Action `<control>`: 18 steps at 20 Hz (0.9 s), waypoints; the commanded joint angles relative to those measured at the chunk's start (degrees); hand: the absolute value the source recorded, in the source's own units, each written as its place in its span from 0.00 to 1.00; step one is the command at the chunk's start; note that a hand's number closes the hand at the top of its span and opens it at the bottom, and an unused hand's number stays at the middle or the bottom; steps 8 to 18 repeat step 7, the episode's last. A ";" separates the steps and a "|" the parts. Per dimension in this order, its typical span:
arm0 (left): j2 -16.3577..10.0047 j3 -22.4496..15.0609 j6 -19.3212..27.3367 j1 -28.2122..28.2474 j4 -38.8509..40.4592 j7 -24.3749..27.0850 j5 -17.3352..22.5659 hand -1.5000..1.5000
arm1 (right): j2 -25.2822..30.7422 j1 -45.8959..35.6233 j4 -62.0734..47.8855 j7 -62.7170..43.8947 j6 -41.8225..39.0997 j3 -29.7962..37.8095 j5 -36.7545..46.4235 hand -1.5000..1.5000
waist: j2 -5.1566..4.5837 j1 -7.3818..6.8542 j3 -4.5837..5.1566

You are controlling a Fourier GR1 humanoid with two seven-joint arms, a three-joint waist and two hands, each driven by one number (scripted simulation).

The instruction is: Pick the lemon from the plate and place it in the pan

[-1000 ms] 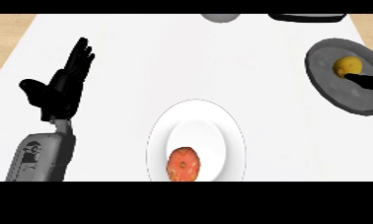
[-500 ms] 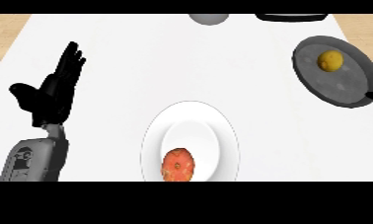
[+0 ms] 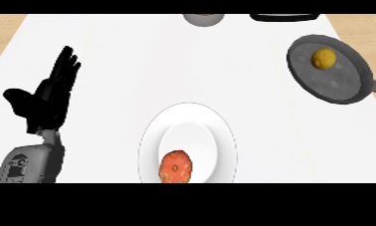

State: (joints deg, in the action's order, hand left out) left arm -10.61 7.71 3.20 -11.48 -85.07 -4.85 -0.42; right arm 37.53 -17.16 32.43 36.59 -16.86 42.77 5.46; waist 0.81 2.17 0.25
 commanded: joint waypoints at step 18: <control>1.02 -1.45 1.31 -0.57 -2.83 -2.58 -1.20 0.50 | -10.73 18.63 35.37 -14.71 -1.20 -0.33 -6.11 0.00 | -0.27 -0.38 -0.01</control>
